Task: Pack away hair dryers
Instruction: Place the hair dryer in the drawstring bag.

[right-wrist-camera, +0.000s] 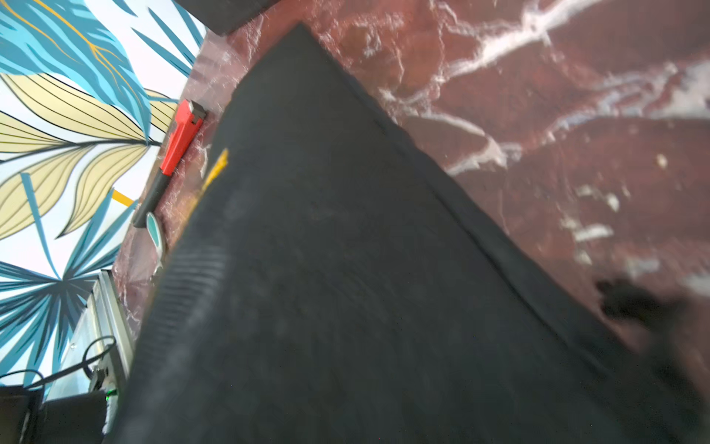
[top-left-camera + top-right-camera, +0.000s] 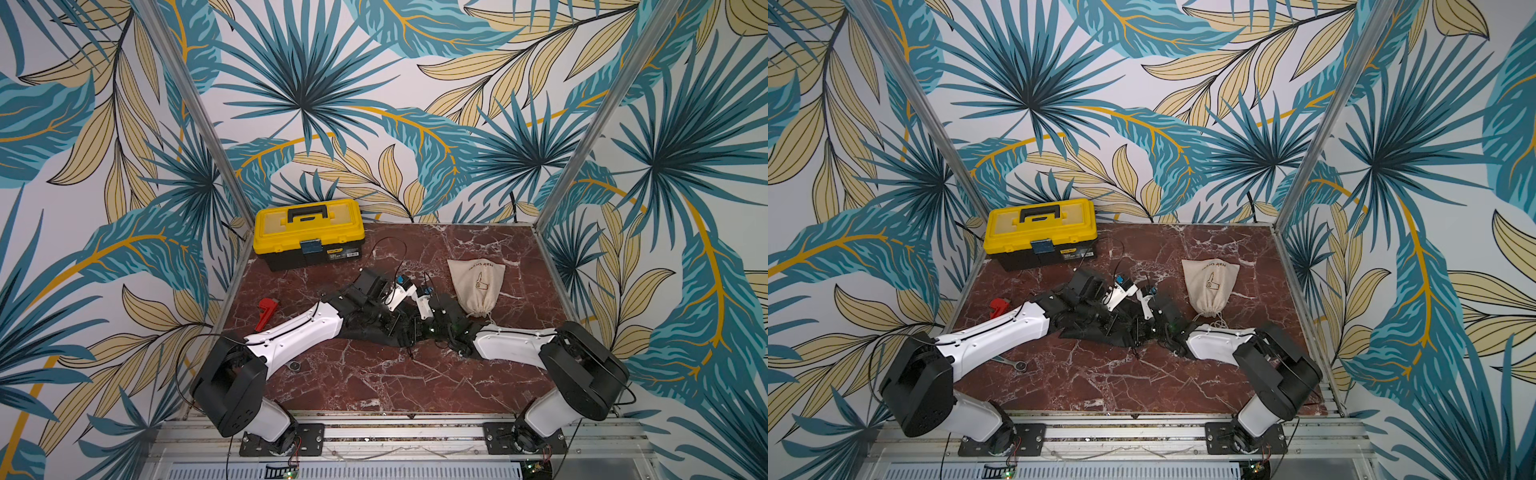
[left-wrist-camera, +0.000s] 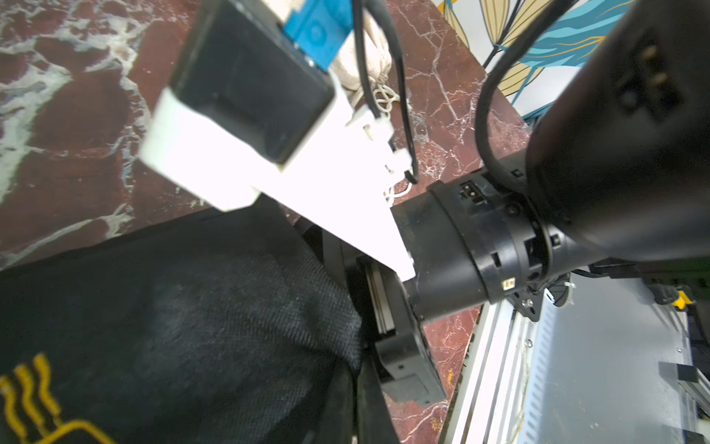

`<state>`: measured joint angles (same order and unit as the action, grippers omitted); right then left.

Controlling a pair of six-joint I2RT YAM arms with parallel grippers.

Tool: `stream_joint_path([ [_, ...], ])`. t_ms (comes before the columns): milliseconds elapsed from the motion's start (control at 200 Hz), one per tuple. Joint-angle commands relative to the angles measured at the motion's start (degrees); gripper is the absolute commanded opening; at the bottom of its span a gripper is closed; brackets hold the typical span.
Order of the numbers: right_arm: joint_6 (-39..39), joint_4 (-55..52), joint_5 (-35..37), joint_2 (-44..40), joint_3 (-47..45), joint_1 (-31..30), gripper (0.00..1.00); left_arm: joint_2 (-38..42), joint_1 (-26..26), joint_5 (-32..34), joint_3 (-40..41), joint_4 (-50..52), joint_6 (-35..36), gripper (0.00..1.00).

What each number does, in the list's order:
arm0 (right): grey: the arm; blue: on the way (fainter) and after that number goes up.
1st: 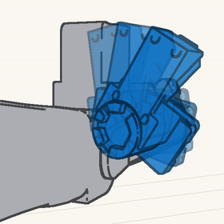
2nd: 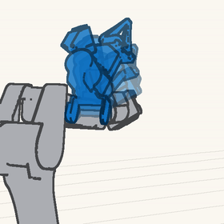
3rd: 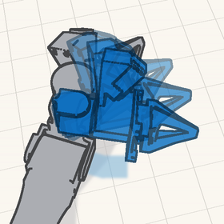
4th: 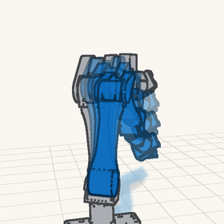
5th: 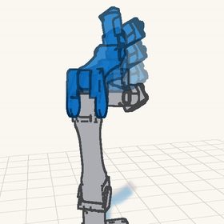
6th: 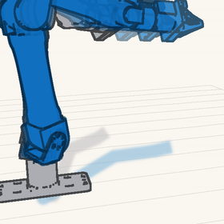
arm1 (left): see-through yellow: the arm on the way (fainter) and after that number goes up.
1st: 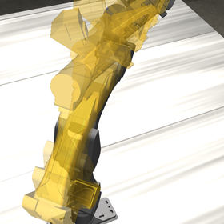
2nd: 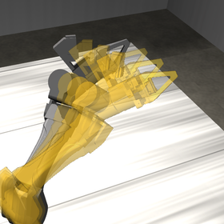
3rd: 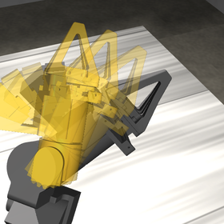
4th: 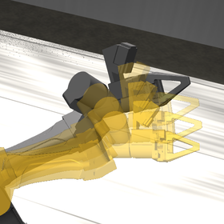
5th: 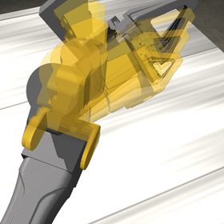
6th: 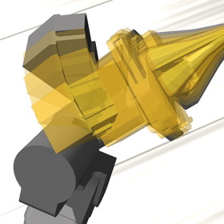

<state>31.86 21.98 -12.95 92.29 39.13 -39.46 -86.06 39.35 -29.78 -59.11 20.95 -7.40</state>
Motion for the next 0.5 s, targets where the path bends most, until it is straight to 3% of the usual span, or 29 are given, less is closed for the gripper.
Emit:
stream_joint_path([
  [0, 1.2, 13.8, -2.0, 2.1, 2.3, -1.2, 0.25, 0.2, 2.3, -7.4, 1.7, -3.4, 0.1, 0.05],
  [85, 0.8, 12.4, -1.9, 2.7, 2.2, -1.2, 0.35, 0.4, 2.1, -7.0, 1.9, -3.3, 0.4, 0.05],
  [355, -0.4, 4.7, -0.9, -2.1, -0.5, -1.0, 0.38, 0.3, 1.0, -4.9, 1.2, -0.1, 2.0, 0.05],
  [496, -0.7, -3.6, -0.6, -9.2, -3.0, -0.9, 0.54, 0.4, 0.6, -3.5, 1.2, 2.1, 3.0, 0.05],
])
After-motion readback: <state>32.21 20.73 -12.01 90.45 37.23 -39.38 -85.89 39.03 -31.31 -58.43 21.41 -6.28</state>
